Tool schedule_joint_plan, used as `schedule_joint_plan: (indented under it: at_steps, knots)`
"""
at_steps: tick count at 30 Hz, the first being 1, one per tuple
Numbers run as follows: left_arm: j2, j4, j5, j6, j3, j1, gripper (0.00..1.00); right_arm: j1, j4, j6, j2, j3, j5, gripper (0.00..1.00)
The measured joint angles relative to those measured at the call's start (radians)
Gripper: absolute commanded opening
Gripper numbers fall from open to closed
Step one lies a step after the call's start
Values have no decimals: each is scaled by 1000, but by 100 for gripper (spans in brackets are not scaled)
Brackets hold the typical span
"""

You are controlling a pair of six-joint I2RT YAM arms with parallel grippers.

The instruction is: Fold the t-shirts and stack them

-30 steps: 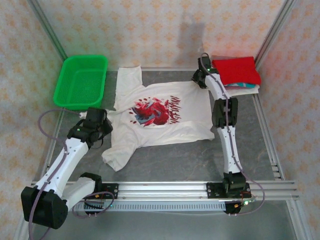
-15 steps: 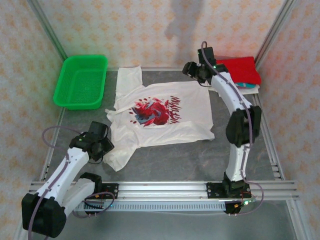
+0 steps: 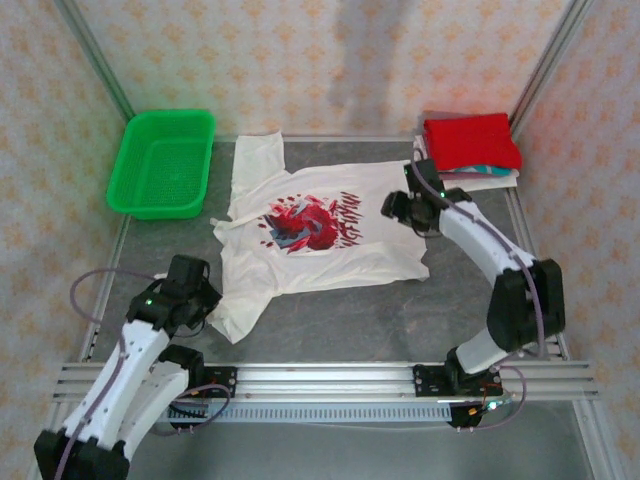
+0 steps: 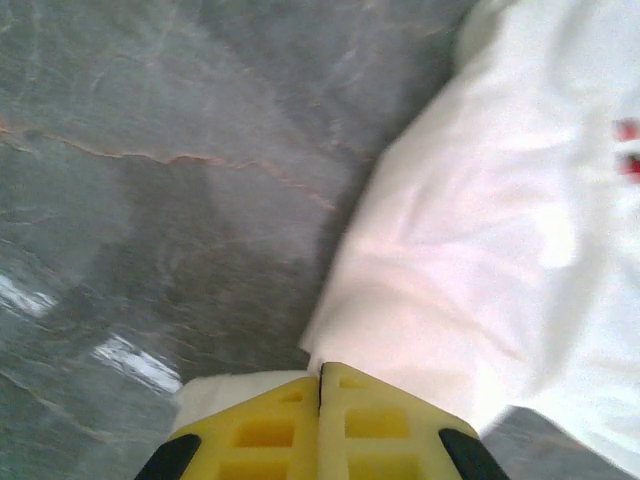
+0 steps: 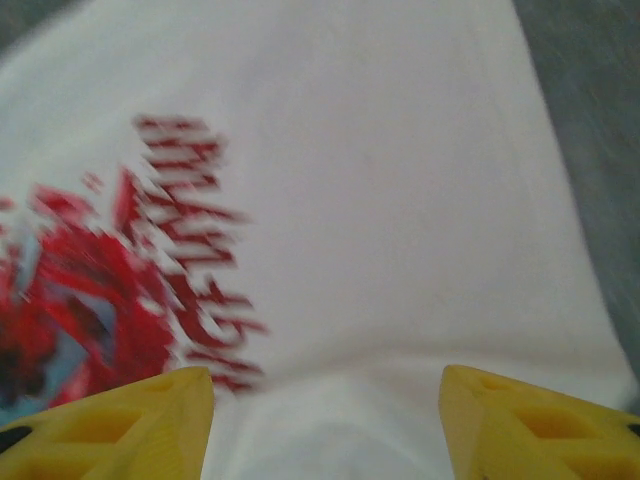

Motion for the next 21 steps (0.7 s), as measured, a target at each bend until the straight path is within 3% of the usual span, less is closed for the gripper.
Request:
schedule_joint_plan:
  at_steps: [4, 8, 14, 19, 21]
  knots:
    - [-71, -24, 60, -67, 21, 0, 0, -20, -68, 28, -134, -146, 40, 68]
    - [-71, -22, 98, -121, 42, 0, 0, -107, -94, 69, -181, -252, 29, 68]
    - [-63, 3, 87, -127, 168, 1, 0, -167, -105, 100, -197, -359, -69, 67]
    - [-74, 25, 85, -153, 151, 11, 0, -167, -103, 136, -243, -438, -142, 60]
    - [-82, 26, 85, -161, 134, 18, 0, -167, -89, 151, -251, -462, -160, 53]
